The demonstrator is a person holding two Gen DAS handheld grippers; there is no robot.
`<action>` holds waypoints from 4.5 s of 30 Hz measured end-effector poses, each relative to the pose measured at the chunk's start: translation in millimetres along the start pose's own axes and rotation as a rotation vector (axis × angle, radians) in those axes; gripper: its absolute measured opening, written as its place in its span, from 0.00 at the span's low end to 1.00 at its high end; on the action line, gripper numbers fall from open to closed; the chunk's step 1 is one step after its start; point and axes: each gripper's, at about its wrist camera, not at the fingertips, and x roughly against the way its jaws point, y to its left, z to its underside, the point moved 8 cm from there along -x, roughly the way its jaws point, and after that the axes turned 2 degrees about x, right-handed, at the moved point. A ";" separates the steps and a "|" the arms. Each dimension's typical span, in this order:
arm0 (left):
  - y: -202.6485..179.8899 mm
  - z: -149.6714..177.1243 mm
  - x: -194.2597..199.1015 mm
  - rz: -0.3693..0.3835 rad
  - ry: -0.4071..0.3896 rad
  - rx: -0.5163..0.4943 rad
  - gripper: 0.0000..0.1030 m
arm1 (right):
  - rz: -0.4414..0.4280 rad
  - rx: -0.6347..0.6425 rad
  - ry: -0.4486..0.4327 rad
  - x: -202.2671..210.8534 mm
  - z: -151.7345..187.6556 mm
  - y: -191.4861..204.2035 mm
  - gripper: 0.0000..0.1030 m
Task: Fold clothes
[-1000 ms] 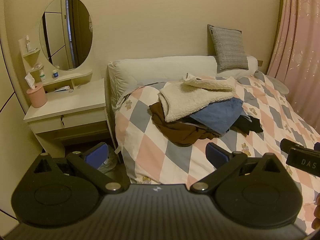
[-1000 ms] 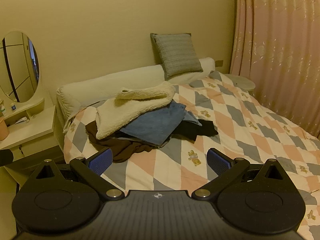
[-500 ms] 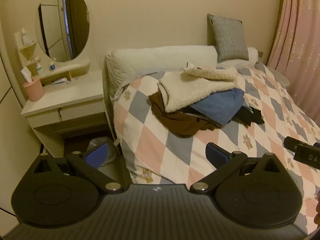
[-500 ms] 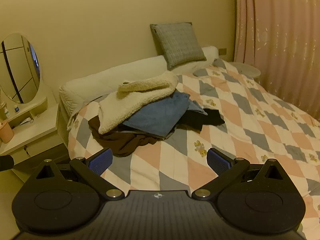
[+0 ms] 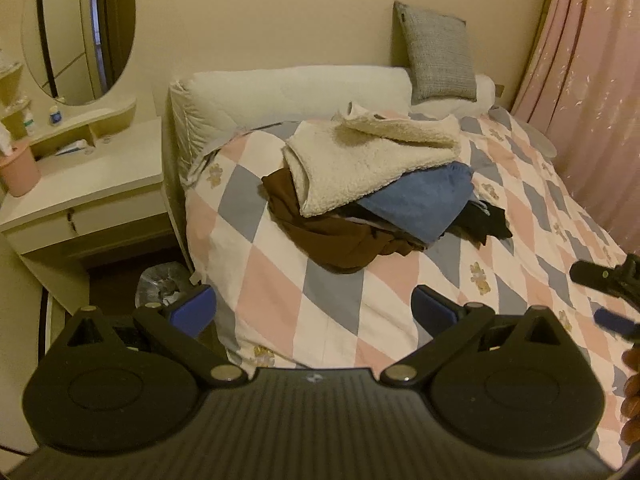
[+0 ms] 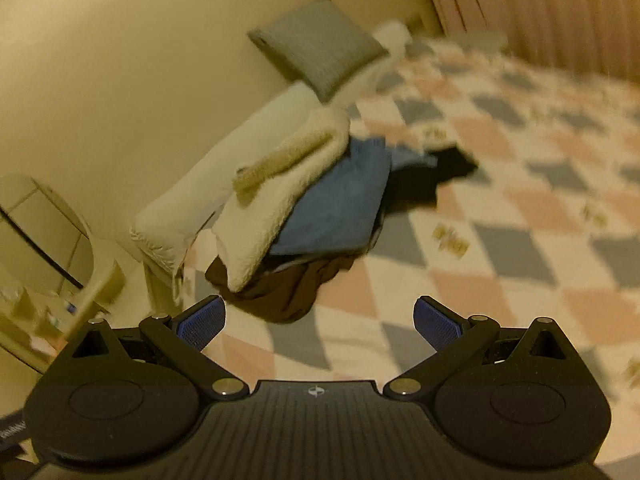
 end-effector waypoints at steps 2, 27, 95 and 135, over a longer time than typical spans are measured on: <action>4.3 -9.8 -21.7 -0.002 0.016 -0.008 1.00 | -0.014 -0.081 0.073 -26.3 0.6 -5.8 1.00; 48.5 -150.4 -285.6 0.148 0.147 -0.097 0.98 | 0.196 0.408 0.010 -254.7 -77.9 89.3 1.00; -187.3 159.5 93.9 1.231 0.139 -0.902 0.05 | 0.603 0.237 -0.237 186.0 63.7 -272.8 0.13; -202.4 239.9 -335.5 0.726 0.682 -0.949 0.62 | 0.332 -1.792 -0.974 101.6 535.8 -263.7 0.67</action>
